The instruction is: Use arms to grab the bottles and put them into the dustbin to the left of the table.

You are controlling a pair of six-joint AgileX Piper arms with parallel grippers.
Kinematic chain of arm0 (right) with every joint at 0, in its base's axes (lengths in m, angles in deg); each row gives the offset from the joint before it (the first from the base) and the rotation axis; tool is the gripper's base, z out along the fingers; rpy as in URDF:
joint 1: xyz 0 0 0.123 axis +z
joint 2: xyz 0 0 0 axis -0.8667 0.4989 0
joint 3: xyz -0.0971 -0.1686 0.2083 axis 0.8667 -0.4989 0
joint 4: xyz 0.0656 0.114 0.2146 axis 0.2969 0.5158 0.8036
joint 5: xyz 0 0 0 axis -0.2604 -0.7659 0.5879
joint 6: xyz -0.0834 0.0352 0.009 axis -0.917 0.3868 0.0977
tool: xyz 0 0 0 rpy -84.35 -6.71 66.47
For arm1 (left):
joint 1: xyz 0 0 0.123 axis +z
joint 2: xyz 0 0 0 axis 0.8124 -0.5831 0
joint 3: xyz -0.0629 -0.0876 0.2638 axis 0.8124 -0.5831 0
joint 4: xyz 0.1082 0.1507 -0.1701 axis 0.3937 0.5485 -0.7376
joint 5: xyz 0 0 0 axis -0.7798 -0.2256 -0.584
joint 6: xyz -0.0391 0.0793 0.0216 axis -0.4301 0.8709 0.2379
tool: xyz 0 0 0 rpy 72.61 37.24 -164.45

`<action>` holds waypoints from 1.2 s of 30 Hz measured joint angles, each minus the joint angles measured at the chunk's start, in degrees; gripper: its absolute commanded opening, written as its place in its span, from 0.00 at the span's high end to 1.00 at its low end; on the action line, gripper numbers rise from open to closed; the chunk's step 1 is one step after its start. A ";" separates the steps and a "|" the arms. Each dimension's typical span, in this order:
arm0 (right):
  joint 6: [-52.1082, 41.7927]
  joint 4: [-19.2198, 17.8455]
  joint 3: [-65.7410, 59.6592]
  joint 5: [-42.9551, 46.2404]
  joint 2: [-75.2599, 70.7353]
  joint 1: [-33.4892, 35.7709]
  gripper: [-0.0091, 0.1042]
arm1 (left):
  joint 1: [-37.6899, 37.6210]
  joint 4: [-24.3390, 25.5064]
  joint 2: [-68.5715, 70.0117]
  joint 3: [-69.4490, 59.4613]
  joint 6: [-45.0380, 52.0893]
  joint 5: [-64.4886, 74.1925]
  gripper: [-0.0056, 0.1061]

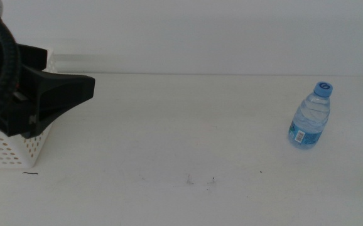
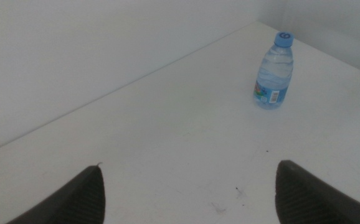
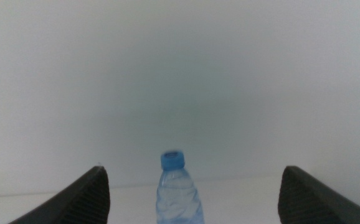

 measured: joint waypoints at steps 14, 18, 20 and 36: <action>-2.39 -8.04 0.00 22.38 37.88 0.00 0.12 | 0.00 0.10 0.03 -0.09 0.00 -0.56 0.11; -2.93 -9.14 0.00 36.44 52.56 0.00 0.12 | 0.00 0.10 0.03 -0.09 0.00 -0.94 0.11; -2.93 -9.25 0.00 43.49 58.94 0.00 0.12 | 0.00 0.10 0.03 -0.09 0.00 -1.10 0.11; -5.56 -11.48 10.23 65.36 97.25 0.00 0.12 | 0.00 0.10 0.03 -0.09 0.00 -1.32 0.11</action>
